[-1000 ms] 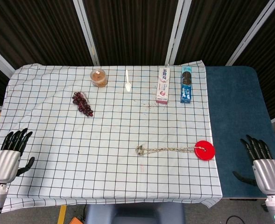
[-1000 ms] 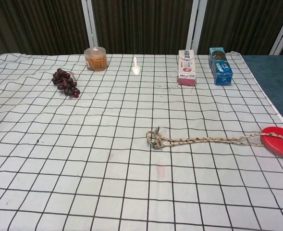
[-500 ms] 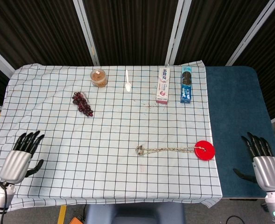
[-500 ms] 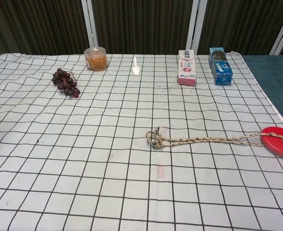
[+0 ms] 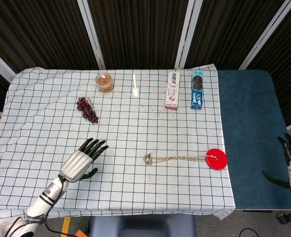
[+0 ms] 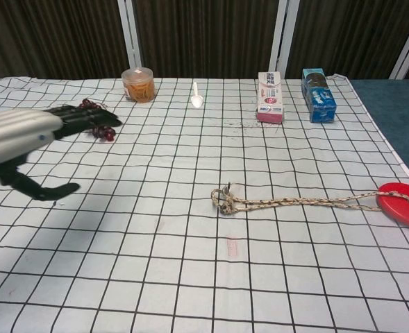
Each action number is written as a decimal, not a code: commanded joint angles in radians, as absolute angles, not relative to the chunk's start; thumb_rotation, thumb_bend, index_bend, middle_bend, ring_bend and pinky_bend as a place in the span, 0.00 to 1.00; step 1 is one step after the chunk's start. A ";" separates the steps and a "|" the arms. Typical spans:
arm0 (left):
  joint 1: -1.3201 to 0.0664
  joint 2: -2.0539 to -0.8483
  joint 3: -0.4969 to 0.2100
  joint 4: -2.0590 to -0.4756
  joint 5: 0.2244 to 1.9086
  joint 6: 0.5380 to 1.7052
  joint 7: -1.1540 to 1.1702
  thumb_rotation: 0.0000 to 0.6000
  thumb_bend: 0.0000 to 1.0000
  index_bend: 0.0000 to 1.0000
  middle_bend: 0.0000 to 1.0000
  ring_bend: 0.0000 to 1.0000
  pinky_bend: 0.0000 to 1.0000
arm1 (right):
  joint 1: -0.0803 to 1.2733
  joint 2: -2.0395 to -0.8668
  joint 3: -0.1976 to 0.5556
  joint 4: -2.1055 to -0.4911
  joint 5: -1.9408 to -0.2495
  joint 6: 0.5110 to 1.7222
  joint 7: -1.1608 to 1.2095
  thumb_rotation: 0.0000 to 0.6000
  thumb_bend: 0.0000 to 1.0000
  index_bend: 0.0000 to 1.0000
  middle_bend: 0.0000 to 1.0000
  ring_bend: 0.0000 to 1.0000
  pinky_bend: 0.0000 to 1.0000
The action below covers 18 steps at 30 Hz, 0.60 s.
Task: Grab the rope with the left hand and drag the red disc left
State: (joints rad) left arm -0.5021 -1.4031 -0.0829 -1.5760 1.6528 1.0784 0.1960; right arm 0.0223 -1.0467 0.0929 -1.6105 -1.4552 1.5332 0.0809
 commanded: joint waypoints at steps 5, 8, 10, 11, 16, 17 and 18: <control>-0.635 -1.584 -0.125 -1.478 1.598 0.946 0.303 1.00 0.39 0.00 0.00 0.00 0.00 | 0.002 -1.019 0.093 -1.598 -1.442 1.544 0.108 1.00 0.27 0.00 0.00 0.00 0.00; -0.666 -1.635 -0.133 -1.431 1.574 0.918 0.319 1.00 0.39 0.00 0.00 0.00 0.00 | -0.003 -1.016 0.100 -1.593 -1.429 1.547 0.123 1.00 0.27 0.00 0.00 0.00 0.00; -0.685 -1.663 -0.136 -1.401 1.566 0.906 0.319 1.00 0.39 0.00 0.00 0.00 0.00 | -0.003 -1.013 0.107 -1.589 -1.418 1.546 0.136 1.00 0.27 0.00 0.00 0.00 0.00; -0.697 -1.681 -0.140 -1.381 1.563 0.903 0.317 1.00 0.39 0.00 0.00 0.00 0.00 | -0.003 -1.010 0.112 -1.586 -1.411 1.544 0.144 1.00 0.27 0.00 0.00 0.00 0.00; -0.757 -1.759 -0.147 -1.285 1.586 0.904 0.266 1.00 0.39 0.00 0.00 0.00 0.00 | 0.006 -1.003 0.123 -1.581 -1.399 1.527 0.154 1.00 0.27 0.00 0.00 0.00 0.00; -0.767 -1.770 -0.147 -1.268 1.589 0.901 0.260 1.00 0.39 0.00 0.00 0.00 0.00 | 0.008 -1.002 0.124 -1.581 -1.398 1.524 0.153 1.00 0.27 0.00 0.00 0.00 0.00; -0.774 -1.777 -0.148 -1.258 1.589 0.899 0.257 1.00 0.39 0.00 0.00 0.00 0.00 | 0.010 -1.001 0.125 -1.581 -1.398 1.523 0.153 1.00 0.27 0.00 0.00 0.00 0.00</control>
State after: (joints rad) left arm -0.7505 -1.7527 -0.1446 -1.2866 1.5811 0.9046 0.2743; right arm 0.0089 -1.0017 0.1248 -1.5809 -1.3981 1.5236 0.1530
